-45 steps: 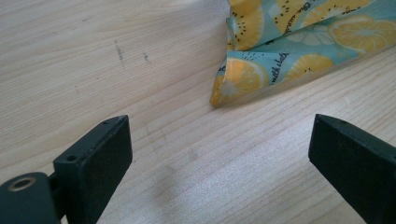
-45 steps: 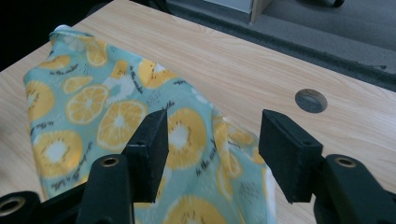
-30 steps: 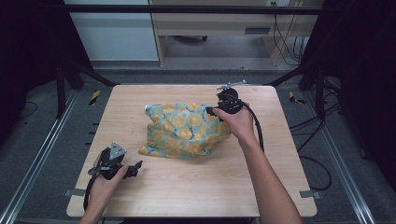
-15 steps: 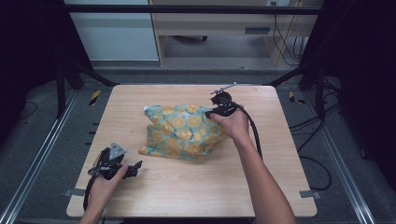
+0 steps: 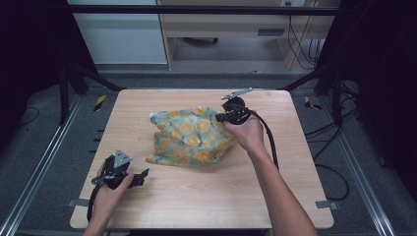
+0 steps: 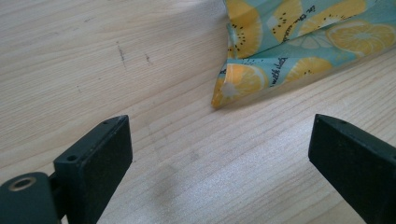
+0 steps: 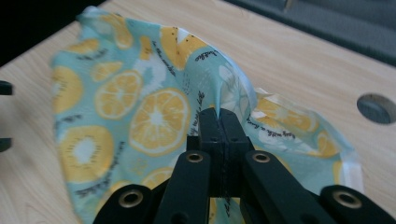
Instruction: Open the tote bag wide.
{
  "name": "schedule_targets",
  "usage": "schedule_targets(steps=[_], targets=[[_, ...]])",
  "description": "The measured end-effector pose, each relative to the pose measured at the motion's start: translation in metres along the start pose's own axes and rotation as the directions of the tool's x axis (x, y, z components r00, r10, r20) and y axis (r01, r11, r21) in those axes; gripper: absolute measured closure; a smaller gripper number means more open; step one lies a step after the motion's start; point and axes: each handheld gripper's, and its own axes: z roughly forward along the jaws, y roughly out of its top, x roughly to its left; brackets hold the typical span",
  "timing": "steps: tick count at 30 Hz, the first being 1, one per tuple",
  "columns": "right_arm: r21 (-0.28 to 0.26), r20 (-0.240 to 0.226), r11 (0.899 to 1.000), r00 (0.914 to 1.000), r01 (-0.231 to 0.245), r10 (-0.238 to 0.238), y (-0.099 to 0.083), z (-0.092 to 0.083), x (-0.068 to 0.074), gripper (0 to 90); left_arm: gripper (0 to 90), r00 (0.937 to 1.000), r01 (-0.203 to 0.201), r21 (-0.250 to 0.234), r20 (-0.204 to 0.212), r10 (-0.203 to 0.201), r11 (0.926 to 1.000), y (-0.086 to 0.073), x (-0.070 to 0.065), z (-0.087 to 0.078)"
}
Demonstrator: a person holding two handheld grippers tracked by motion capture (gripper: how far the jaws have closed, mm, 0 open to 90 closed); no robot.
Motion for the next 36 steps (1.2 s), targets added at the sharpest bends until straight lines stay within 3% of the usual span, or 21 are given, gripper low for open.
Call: schedule_targets(steps=[1,7,18,20,30,36], targets=[[-0.037,-0.019,0.999,0.9998,-0.001,0.001,-0.002,-0.008,0.006,90.0,6.1,1.0000,0.000,0.000,0.000,0.000,1.0000,0.000,0.000,0.000],[-0.116,-0.045,0.992,0.9974,0.051,-0.056,-0.019,-0.032,0.027,90.0,6.1,1.0000,0.003,-0.002,0.001,-0.003,1.0000,0.000,0.001,-0.001],[-0.198,-0.086,0.975,0.9886,0.105,-0.124,-0.042,-0.060,0.056,90.0,5.3,0.9998,0.021,-0.028,0.005,-0.021,0.9994,0.003,0.003,-0.009],[-0.216,-0.101,0.970,0.9862,0.108,-0.132,-0.054,-0.064,0.064,90.0,5.4,0.9993,0.036,-0.044,0.013,-0.035,0.9984,0.005,0.004,-0.014],[-0.223,-0.128,0.964,0.9763,0.143,-0.175,-0.088,-0.066,0.084,90.0,5.8,0.9986,0.047,-0.089,0.029,-0.044,0.9949,0.016,0.003,-0.028],[-0.197,-0.156,0.967,0.9691,0.160,-0.191,-0.107,-0.060,0.091,90.0,6.0,0.9978,0.051,-0.140,0.049,-0.045,0.9887,0.035,-0.001,-0.033]])
